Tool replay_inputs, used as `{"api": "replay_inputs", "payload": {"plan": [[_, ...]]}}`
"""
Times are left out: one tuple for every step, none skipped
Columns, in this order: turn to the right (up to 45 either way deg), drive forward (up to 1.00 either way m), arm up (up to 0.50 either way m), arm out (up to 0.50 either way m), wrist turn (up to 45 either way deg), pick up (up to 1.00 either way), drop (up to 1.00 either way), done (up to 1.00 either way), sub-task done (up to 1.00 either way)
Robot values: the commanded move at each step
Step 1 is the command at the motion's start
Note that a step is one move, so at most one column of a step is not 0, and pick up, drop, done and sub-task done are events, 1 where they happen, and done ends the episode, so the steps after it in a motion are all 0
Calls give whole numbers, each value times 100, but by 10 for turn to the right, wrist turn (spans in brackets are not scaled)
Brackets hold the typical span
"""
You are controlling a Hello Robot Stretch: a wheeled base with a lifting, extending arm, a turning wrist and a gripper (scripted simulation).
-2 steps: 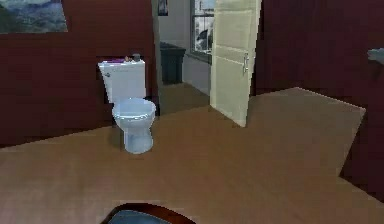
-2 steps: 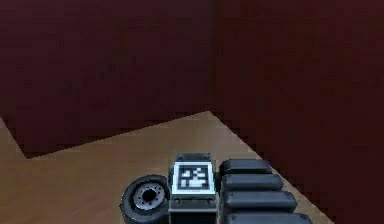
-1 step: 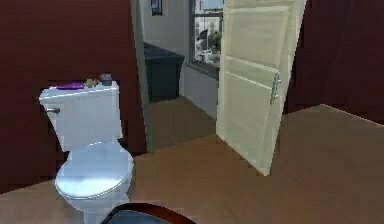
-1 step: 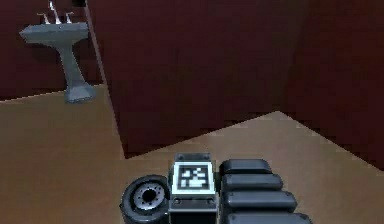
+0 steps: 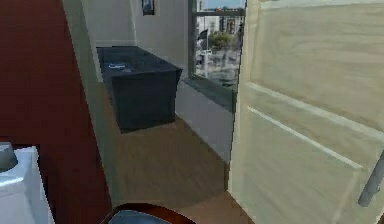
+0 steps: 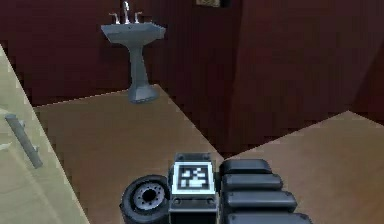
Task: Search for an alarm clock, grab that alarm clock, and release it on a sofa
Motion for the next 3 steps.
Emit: {"api": "replay_inputs", "payload": {"plan": [[30, 0, 0, 0, 0, 0, 0, 0, 0], [0, 90, 0, 0, 0, 0, 0, 0, 0], [-270, 0, 0, 0, 0, 0, 0, 0, 0]]}}
